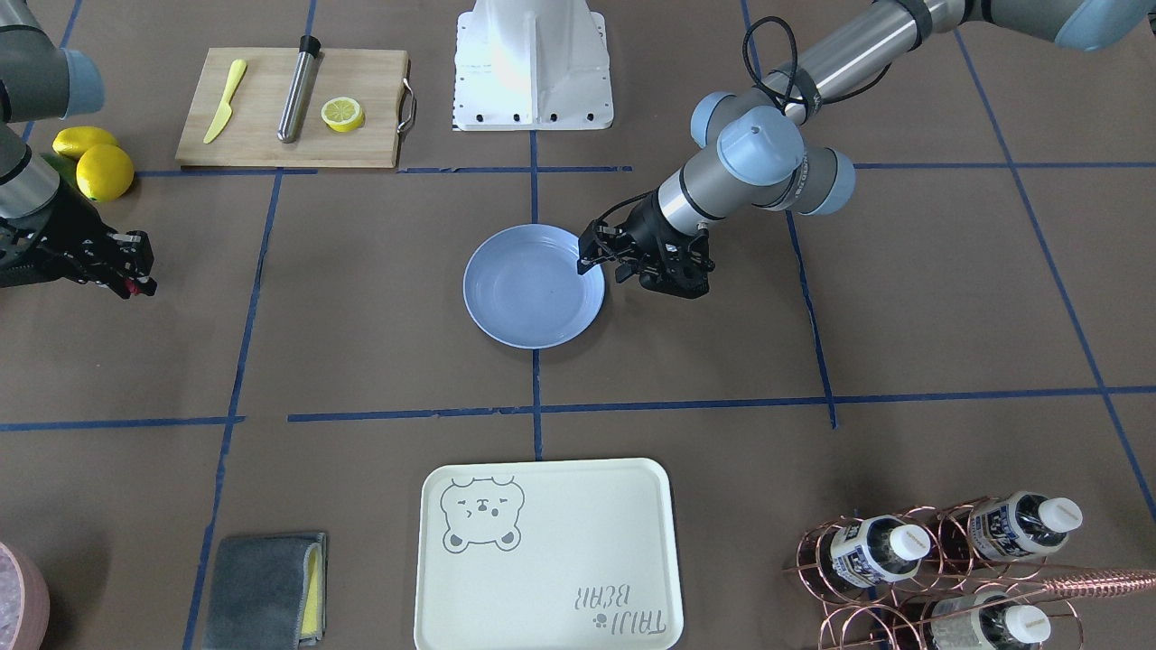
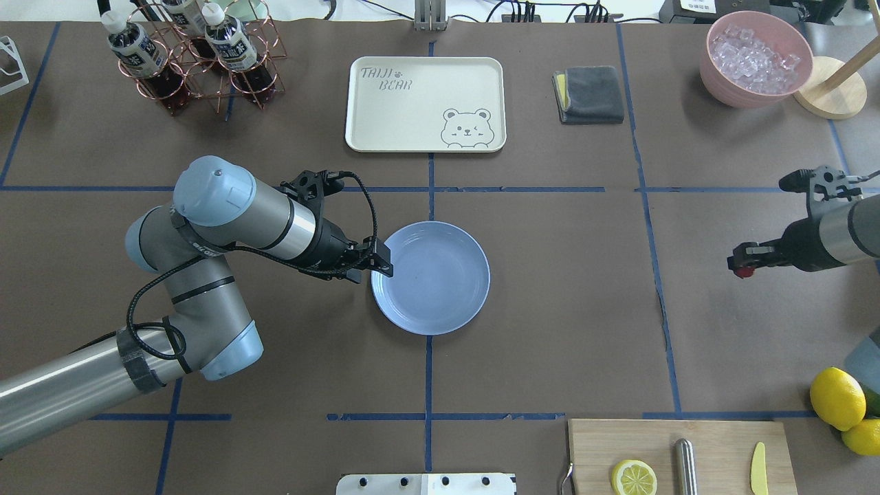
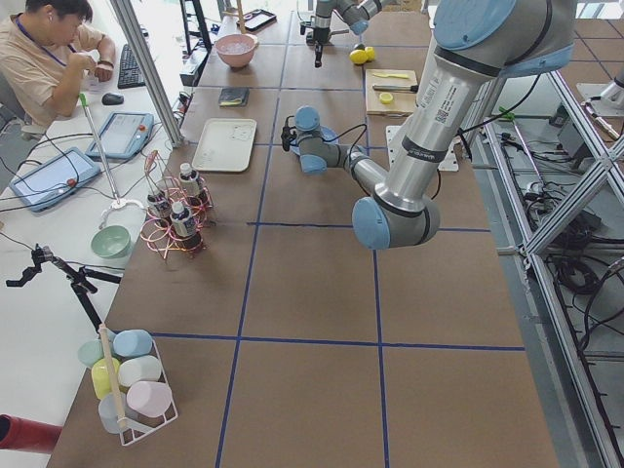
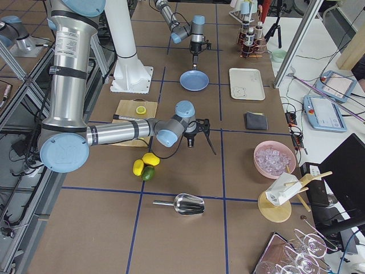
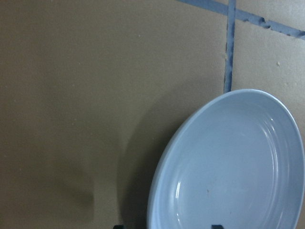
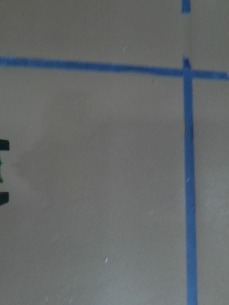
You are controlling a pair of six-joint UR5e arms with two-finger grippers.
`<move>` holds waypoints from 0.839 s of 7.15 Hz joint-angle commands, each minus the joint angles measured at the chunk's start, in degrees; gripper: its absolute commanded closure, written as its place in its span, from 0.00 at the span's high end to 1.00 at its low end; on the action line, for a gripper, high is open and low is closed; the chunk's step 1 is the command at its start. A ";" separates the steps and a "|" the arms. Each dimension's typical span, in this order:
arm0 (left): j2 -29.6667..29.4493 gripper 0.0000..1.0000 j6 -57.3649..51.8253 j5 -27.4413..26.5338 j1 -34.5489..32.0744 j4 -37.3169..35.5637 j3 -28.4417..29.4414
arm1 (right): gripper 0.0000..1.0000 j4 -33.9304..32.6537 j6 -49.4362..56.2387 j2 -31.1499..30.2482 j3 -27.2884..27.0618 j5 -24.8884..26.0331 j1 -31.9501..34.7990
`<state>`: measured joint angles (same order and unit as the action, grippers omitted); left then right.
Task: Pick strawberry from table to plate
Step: 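Carry the strawberry over the plate with the right gripper while the left releases the plate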
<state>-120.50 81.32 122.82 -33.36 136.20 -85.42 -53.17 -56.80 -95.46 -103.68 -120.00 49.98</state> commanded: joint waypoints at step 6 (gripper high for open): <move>9.58 0.65 -15.00 0.58 -9.79 -3.38 -9.59 | 0.00 -28.22 -34.94 40.50 3.89 17.59 -22.02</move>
<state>-111.30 72.04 123.45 -42.29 134.13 -94.97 -79.60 -88.44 -60.26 -103.75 -105.13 30.73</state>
